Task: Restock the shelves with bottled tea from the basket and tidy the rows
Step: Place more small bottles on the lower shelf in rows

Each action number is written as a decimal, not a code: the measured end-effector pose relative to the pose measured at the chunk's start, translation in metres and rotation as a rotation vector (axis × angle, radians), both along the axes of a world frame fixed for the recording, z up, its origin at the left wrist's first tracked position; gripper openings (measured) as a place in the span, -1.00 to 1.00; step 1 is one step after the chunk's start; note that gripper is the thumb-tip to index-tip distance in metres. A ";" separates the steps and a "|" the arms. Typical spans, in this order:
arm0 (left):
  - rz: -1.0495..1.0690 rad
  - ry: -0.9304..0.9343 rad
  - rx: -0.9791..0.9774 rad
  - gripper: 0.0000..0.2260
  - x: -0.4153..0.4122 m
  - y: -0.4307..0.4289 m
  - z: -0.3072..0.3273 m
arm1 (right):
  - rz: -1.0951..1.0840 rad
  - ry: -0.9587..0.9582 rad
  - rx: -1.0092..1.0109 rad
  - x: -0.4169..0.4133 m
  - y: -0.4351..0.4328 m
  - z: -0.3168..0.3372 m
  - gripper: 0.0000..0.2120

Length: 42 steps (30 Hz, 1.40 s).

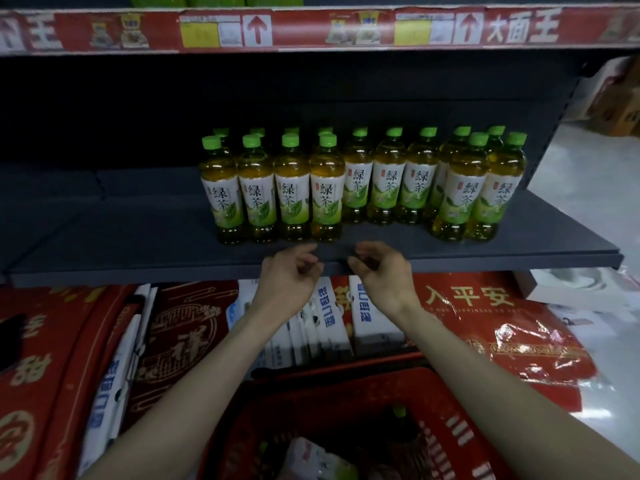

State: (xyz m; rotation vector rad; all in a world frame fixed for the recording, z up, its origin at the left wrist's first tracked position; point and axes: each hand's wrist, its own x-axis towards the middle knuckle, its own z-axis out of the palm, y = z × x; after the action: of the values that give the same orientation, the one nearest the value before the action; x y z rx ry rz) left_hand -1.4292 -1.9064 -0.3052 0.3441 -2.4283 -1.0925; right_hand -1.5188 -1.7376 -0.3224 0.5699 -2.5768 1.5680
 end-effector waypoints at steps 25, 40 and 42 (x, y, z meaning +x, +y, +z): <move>0.134 -1.215 0.588 -0.65 0.121 0.021 -0.169 | 0.415 -0.476 0.561 0.132 0.059 -0.178 -0.51; 0.295 -1.122 1.056 -0.55 0.137 0.048 -0.228 | 0.485 -0.630 0.788 0.168 0.020 -0.276 -0.30; 0.299 -1.106 1.069 -0.57 0.135 0.048 -0.225 | 0.459 -0.595 0.824 0.169 0.020 -0.286 -0.31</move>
State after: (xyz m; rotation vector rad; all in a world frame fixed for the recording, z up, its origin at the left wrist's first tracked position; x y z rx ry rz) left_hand -1.2943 -1.8582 -0.5299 1.9932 -2.0545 -2.3762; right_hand -1.3502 -1.7178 -0.6088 0.9002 -3.7732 0.7086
